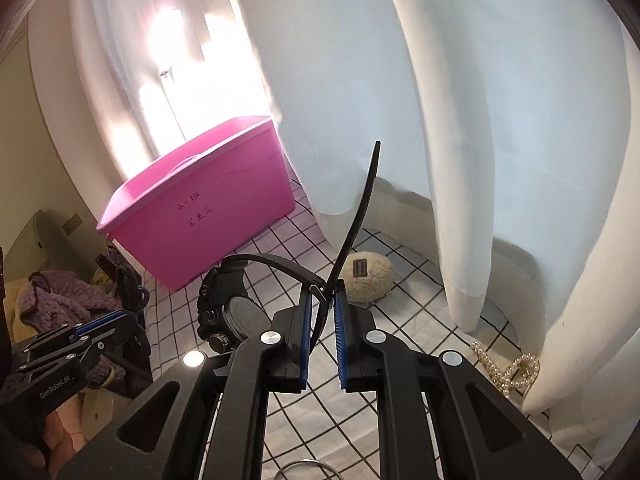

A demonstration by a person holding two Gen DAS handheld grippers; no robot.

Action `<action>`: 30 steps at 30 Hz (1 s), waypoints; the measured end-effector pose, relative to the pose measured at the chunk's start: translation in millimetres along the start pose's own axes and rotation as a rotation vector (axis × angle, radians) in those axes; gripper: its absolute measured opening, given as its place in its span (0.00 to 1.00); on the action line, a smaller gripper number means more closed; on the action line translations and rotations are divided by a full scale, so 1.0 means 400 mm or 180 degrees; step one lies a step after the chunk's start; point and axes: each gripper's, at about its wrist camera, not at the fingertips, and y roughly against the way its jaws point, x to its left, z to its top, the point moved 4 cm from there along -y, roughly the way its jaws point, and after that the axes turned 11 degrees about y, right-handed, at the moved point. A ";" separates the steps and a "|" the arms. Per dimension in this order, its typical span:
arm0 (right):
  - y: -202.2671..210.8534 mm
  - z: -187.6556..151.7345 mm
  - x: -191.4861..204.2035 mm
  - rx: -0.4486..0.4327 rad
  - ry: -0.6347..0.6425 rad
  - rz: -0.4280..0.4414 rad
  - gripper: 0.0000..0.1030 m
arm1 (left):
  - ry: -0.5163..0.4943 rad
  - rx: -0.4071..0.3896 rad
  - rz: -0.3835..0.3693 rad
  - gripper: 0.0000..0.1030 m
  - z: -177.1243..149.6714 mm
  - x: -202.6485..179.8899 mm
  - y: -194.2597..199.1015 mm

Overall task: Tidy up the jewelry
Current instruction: 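Carry the watch and hair tie in both tools over the pink tub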

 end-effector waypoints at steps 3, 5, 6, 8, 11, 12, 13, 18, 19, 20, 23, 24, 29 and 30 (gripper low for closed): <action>0.020 0.065 0.032 -0.0118 0.0082 0.0048 0.10 | 0.0010 -0.0160 0.0013 0.12 0.052 0.024 0.051; 0.020 0.109 0.056 -0.0178 0.0105 0.0074 0.10 | 0.0028 -0.0230 0.0023 0.12 0.091 0.048 0.074; 0.019 0.131 0.067 -0.0212 0.0111 0.0093 0.10 | 0.0045 -0.0264 0.0019 0.12 0.113 0.063 0.083; 0.009 0.171 0.095 -0.0279 0.0137 0.0099 0.10 | 0.0058 -0.0336 0.0001 0.12 0.157 0.094 0.094; -0.013 0.232 0.138 -0.0371 0.0179 0.0064 0.10 | 0.0023 -0.0464 -0.0041 0.12 0.232 0.138 0.099; -0.023 0.253 0.151 -0.0387 0.0170 0.0041 0.10 | 0.0001 -0.0477 -0.0048 0.12 0.256 0.152 0.092; -0.041 0.272 0.171 -0.0396 0.0156 0.0037 0.10 | -0.0016 -0.0467 -0.0050 0.12 0.281 0.166 0.084; -0.126 0.372 0.248 -0.0432 0.0174 0.0003 0.10 | -0.0058 -0.0517 -0.0125 0.12 0.400 0.249 0.052; -0.145 0.391 0.261 -0.0430 0.0163 0.0014 0.10 | -0.0074 -0.0515 -0.0128 0.12 0.420 0.265 0.044; -0.160 0.411 0.274 -0.0427 0.0150 0.0024 0.10 | -0.0091 -0.0511 -0.0131 0.12 0.439 0.280 0.035; -0.218 0.458 0.315 -0.0410 0.0152 0.0021 0.10 | -0.0122 -0.0491 -0.0140 0.12 0.490 0.330 0.006; -0.239 0.471 0.327 -0.0398 0.0147 0.0025 0.10 | -0.0124 -0.0470 -0.0143 0.12 0.509 0.345 -0.006; -0.328 0.516 0.375 -0.0295 0.0153 0.0006 0.10 | -0.0124 -0.0361 -0.0209 0.12 0.572 0.397 -0.070; -0.342 0.522 0.382 -0.0272 0.0160 -0.0008 0.10 | -0.0133 -0.0346 -0.0216 0.12 0.584 0.405 -0.082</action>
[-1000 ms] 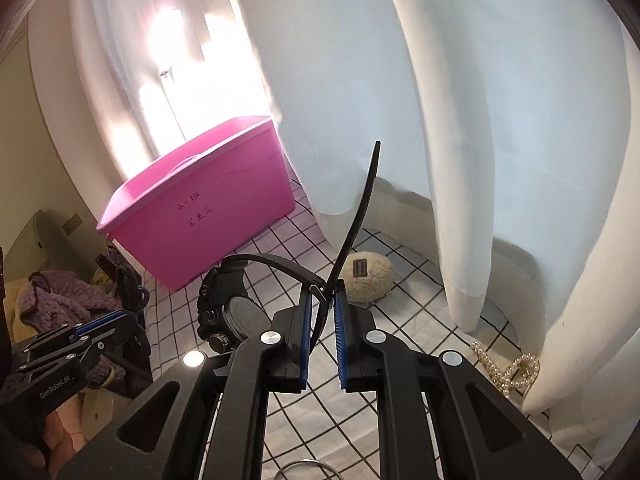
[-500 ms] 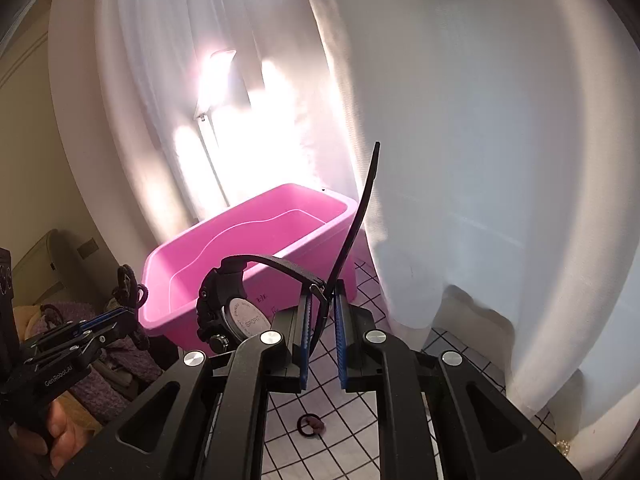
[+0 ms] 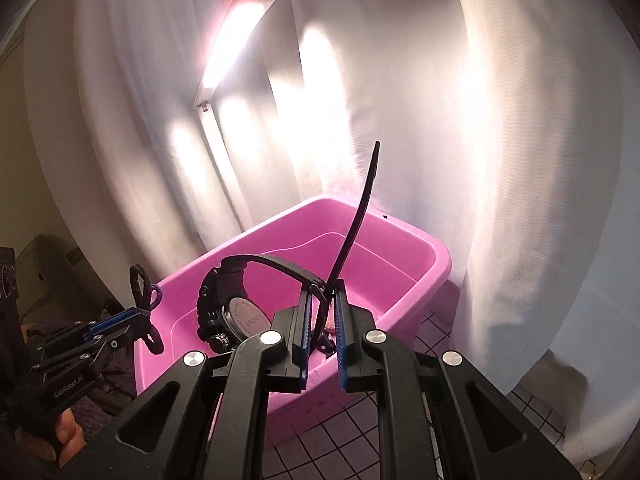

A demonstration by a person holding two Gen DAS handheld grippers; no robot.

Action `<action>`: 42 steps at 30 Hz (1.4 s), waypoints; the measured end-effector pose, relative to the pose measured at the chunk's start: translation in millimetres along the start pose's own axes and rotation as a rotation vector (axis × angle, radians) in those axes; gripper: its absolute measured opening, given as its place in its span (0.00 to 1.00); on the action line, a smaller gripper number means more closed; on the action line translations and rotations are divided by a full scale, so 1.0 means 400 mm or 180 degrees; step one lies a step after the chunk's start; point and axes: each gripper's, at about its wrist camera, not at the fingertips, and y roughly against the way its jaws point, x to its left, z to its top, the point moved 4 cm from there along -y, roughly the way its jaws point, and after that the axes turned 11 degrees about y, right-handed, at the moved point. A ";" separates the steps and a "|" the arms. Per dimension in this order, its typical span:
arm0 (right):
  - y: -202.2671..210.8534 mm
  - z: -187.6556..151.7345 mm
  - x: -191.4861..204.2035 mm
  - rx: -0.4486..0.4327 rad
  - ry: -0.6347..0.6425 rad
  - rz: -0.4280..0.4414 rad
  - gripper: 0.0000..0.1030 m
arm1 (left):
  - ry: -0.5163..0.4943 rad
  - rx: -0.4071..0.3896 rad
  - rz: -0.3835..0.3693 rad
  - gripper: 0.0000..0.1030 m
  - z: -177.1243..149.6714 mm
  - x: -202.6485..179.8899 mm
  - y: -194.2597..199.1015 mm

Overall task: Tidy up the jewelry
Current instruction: 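Carry the watch and hair tie in both tools over the pink tub, then open both tools to drop the watch and hair tie into the tub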

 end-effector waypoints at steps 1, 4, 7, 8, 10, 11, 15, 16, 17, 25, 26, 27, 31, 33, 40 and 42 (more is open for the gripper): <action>-0.010 0.002 -0.001 0.0022 0.0000 -0.0010 0.10 | -0.0006 0.0016 -0.0006 0.12 0.008 0.007 -0.013; -0.066 0.026 0.009 0.0101 0.0008 -0.0028 0.10 | -0.0022 0.0076 -0.0021 0.12 0.030 0.030 -0.053; -0.113 0.031 0.015 0.0203 -0.0003 -0.0040 0.10 | -0.0039 0.0171 -0.0014 0.12 0.047 0.047 -0.095; -0.129 0.032 0.016 0.0246 -0.0003 -0.0044 0.10 | -0.0042 0.0208 -0.0005 0.12 0.050 0.053 -0.109; -0.156 0.032 0.020 0.0329 0.0006 -0.0054 0.10 | -0.0037 0.0303 0.0027 0.13 0.058 0.068 -0.137; -0.172 0.033 0.021 0.0382 0.0006 -0.0050 0.10 | -0.0030 0.0358 0.0039 0.13 0.060 0.076 -0.152; -0.230 0.025 0.021 0.0624 0.0005 -0.0050 0.10 | 0.0014 0.0602 0.0086 0.13 0.061 0.101 -0.199; -0.245 0.025 0.022 0.0690 0.0010 -0.0049 0.10 | 0.0021 0.0662 0.0103 0.13 0.061 0.106 -0.209; -0.258 0.022 0.022 0.0768 0.0014 -0.0042 0.10 | 0.0030 0.0717 0.0121 0.13 0.059 0.111 -0.218; -0.338 -0.008 0.023 0.1274 0.0035 -0.0055 0.11 | 0.0116 0.1104 0.0268 0.13 0.033 0.144 -0.265; -0.343 -0.012 0.023 0.1312 0.0038 -0.0053 0.11 | 0.0112 0.1135 0.0277 0.13 0.029 0.146 -0.268; -0.350 -0.014 0.024 0.1344 0.0039 -0.0052 0.11 | 0.0106 0.1167 0.0289 0.14 0.026 0.147 -0.272; -0.371 -0.022 0.022 0.1454 0.0044 -0.0055 0.11 | 0.0084 0.1251 0.0322 0.14 0.014 0.153 -0.284; -0.399 -0.012 0.039 0.1499 0.0077 -0.0061 0.11 | 0.0074 0.1281 0.0329 0.14 0.009 0.153 -0.283; -0.424 -0.009 0.056 0.1570 0.0128 -0.0075 0.15 | 0.0026 0.1314 0.0377 0.17 0.003 0.152 -0.283; -0.421 -0.003 0.058 0.1544 0.0136 -0.0060 0.30 | -0.0010 0.1286 0.0384 0.34 0.006 0.150 -0.281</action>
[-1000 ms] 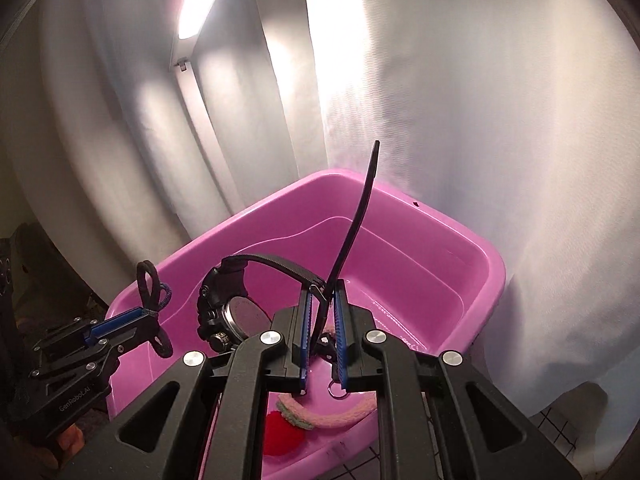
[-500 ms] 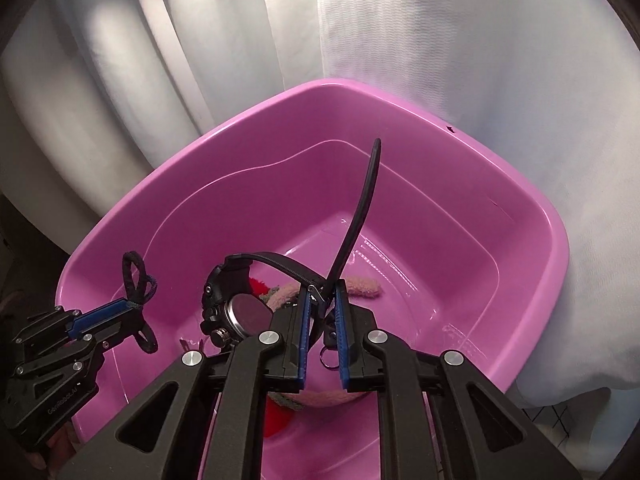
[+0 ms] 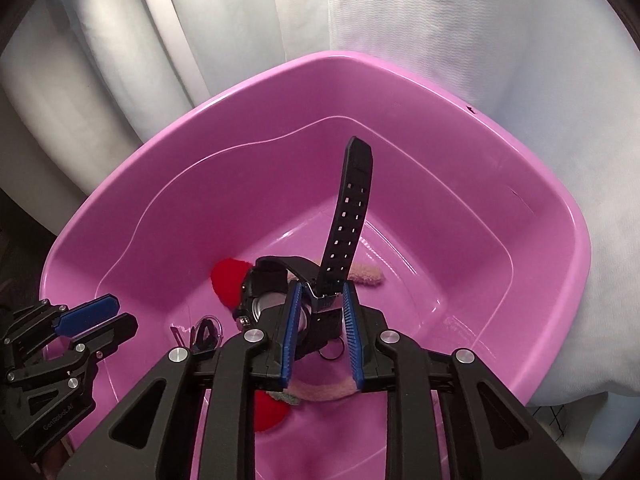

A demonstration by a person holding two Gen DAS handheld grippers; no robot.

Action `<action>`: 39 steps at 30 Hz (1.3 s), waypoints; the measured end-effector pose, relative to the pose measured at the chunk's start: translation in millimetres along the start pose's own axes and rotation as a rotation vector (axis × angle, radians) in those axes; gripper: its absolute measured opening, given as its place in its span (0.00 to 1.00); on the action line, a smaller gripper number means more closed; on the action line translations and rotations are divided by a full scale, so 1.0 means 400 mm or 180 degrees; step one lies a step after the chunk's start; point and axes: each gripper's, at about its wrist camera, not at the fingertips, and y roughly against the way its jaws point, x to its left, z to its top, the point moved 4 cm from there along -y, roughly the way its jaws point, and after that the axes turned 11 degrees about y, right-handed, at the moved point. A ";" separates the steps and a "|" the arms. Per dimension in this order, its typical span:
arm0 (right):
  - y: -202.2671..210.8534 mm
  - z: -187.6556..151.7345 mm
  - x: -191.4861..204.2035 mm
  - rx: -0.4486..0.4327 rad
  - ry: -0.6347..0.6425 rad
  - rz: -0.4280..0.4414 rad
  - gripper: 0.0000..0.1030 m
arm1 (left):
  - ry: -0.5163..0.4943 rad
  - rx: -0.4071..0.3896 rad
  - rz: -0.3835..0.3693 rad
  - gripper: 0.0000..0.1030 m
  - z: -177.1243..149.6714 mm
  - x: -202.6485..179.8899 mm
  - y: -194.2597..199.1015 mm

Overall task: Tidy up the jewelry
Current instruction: 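Open both tools to drop the watch and hair tie into the tub, then bring both tools back over the table toward the silver bangle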

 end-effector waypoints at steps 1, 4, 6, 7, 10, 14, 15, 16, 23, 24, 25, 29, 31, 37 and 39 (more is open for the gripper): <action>0.006 0.004 0.000 -0.0030 -0.0002 -0.0028 0.33 | -0.0048 -0.0050 0.0024 0.48 0.001 -0.005 0.006; 0.019 0.012 -0.003 -0.0087 -0.0008 -0.0057 0.35 | -0.0089 -0.0220 0.0041 0.79 0.001 -0.012 0.036; 0.025 0.018 -0.008 -0.0111 -0.0026 -0.0076 0.35 | -0.0100 -0.0235 0.0038 0.79 0.001 -0.014 0.044; 0.027 0.018 -0.009 -0.0119 -0.0037 -0.0072 0.35 | -0.0101 -0.0239 0.0047 0.79 0.001 -0.013 0.046; 0.032 0.017 -0.010 -0.0134 -0.0056 -0.0069 0.35 | -0.0080 -0.0257 0.0075 0.79 0.000 -0.006 0.051; 0.040 0.006 -0.007 -0.0160 -0.0056 -0.0073 0.39 | -0.0066 -0.0298 0.0105 0.79 0.001 0.002 0.060; 0.042 0.005 -0.005 -0.0166 -0.0054 -0.0078 0.39 | -0.0061 -0.0304 0.0101 0.79 0.000 0.002 0.061; 0.050 -0.002 0.003 -0.0176 -0.0054 -0.0082 0.39 | -0.0056 -0.0308 0.0099 0.79 -0.002 0.002 0.064; 0.098 -0.026 0.028 -0.0388 -0.0109 -0.0080 0.45 | -0.0009 -0.0372 0.0068 0.80 -0.021 0.016 0.085; 0.109 -0.032 0.033 -0.0428 -0.0107 -0.0064 0.45 | -0.0006 -0.0371 0.0063 0.80 -0.024 0.017 0.088; 0.114 -0.035 0.040 -0.0460 -0.0104 -0.0057 0.45 | -0.0001 -0.0371 0.0068 0.80 -0.028 0.018 0.090; 0.151 -0.058 0.063 -0.0590 -0.0118 -0.0055 0.46 | -0.0005 -0.0386 0.0078 0.80 -0.040 0.018 0.100; 0.168 -0.074 0.068 -0.0635 -0.0142 -0.0040 0.46 | -0.0004 -0.0398 0.0068 0.80 -0.044 0.016 0.108; 0.210 -0.140 0.061 -0.0806 -0.0331 -0.0064 0.50 | 0.0006 -0.0525 -0.0037 0.80 -0.070 -0.001 0.144; 0.226 -0.163 0.063 -0.0895 -0.0369 -0.0094 0.51 | -0.0022 -0.0611 -0.0064 0.80 -0.082 -0.012 0.163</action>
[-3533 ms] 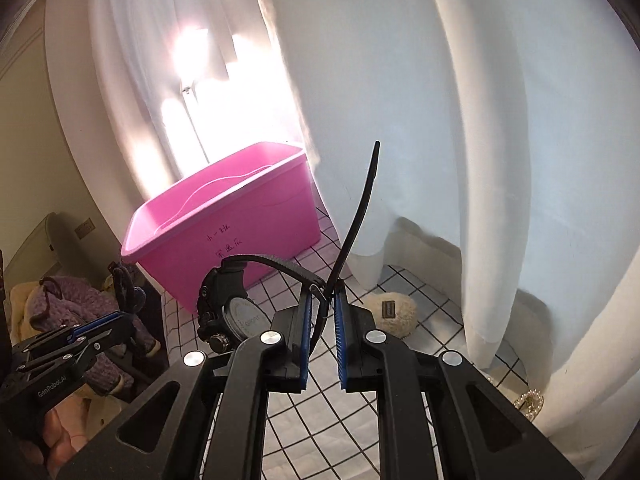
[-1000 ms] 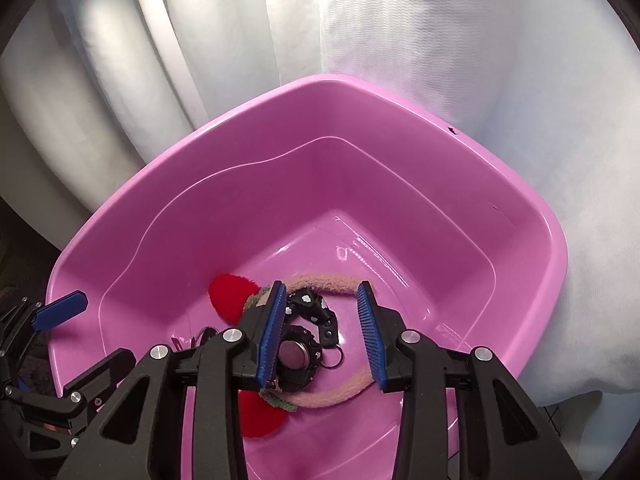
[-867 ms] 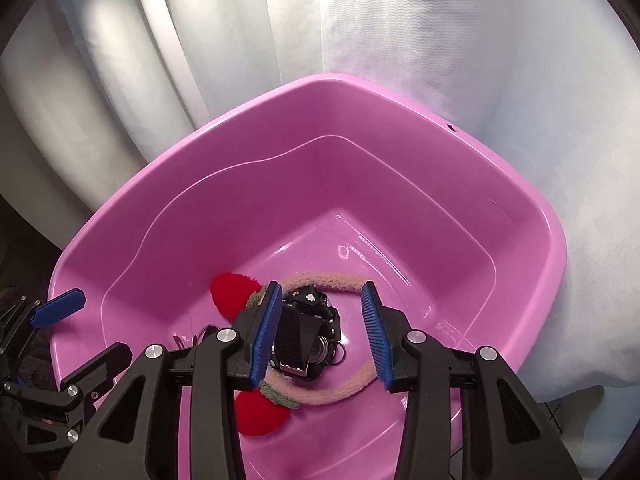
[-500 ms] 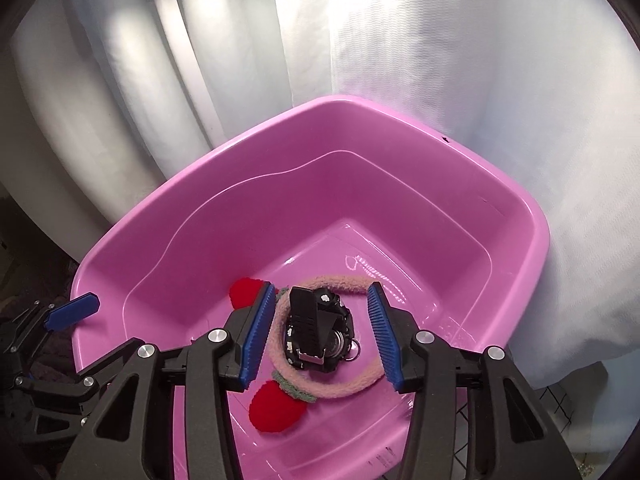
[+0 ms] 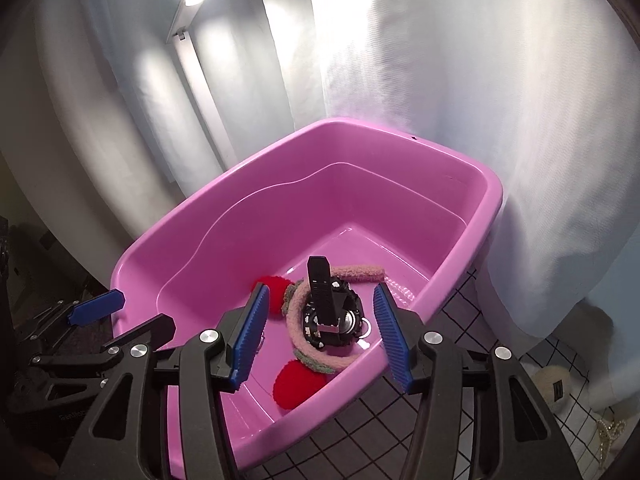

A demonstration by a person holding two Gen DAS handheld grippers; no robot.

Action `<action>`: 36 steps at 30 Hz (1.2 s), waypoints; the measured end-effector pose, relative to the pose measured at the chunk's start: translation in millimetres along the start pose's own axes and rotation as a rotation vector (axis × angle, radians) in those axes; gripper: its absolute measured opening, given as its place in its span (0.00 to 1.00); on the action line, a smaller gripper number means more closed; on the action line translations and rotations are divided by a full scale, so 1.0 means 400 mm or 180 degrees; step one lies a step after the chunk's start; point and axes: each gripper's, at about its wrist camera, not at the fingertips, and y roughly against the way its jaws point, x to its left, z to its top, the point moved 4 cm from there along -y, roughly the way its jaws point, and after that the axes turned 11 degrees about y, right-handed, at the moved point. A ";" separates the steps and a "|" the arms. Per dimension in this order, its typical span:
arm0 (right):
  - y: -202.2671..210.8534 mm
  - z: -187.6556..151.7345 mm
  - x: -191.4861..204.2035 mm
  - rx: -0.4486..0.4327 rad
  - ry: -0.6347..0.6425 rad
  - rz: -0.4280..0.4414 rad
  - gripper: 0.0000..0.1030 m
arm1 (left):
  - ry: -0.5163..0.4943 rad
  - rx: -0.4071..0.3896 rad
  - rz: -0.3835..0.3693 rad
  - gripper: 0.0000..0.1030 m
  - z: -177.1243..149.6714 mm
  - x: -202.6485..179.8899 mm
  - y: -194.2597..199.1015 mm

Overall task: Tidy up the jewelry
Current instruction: 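Bring both tools back over the table toward the silver bangle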

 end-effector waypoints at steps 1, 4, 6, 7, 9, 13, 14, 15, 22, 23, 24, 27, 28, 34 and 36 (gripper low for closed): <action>0.015 -0.008 -0.003 -0.0048 -0.0009 -0.0024 0.51 | -0.0015 -0.0038 -0.0012 0.80 -0.004 -0.007 0.010; 0.063 -0.036 -0.011 -0.0173 -0.0054 -0.0067 0.53 | -0.0030 -0.0113 -0.0065 0.81 -0.015 -0.027 0.037; 0.106 -0.060 -0.025 -0.0273 -0.0099 -0.0105 0.56 | -0.0030 -0.0138 -0.0111 0.81 -0.024 -0.043 0.056; 0.130 -0.076 -0.033 -0.0311 -0.0120 -0.0136 0.57 | -0.0037 -0.0143 -0.0142 0.81 -0.030 -0.053 0.065; 0.184 -0.116 -0.054 -0.0359 -0.0162 -0.0217 0.60 | -0.0064 -0.0149 -0.0212 0.82 -0.045 -0.078 0.082; 0.266 -0.230 -0.134 -0.0342 -0.0338 -0.0441 0.63 | -0.0111 -0.0117 -0.0408 0.86 -0.100 -0.146 0.111; 0.283 -0.267 -0.160 -0.0303 -0.0406 -0.0506 0.63 | -0.0136 -0.0091 -0.0464 0.86 -0.120 -0.166 0.116; 0.299 -0.307 -0.186 -0.0258 -0.0493 -0.0553 0.63 | -0.0170 -0.0067 -0.0517 0.87 -0.142 -0.189 0.121; 0.403 -0.618 -0.335 0.0085 -0.1094 -0.0833 0.63 | -0.0481 0.0126 -0.0613 0.91 -0.317 -0.324 0.134; 0.415 -0.657 -0.347 0.0120 -0.1156 -0.0849 0.64 | -0.0536 0.0163 -0.0587 0.91 -0.342 -0.339 0.129; 0.424 -0.693 -0.355 0.0160 -0.1209 -0.0864 0.64 | -0.0581 0.0208 -0.0563 0.91 -0.367 -0.348 0.124; 0.445 -0.788 -0.364 0.0275 -0.1362 -0.0886 0.64 | -0.0730 0.0310 -0.0531 0.92 -0.428 -0.372 0.107; 0.452 -0.816 -0.364 0.0306 -0.1412 -0.0901 0.64 | -0.0803 0.0333 -0.0522 0.93 -0.443 -0.379 0.097; 0.468 -0.923 -0.335 0.0365 -0.1735 -0.1074 0.66 | -0.1175 0.0541 -0.0512 0.93 -0.498 -0.391 0.018; 0.456 -0.950 -0.319 0.0402 -0.1855 -0.1161 0.66 | -0.1270 0.0597 -0.0611 0.93 -0.506 -0.393 -0.015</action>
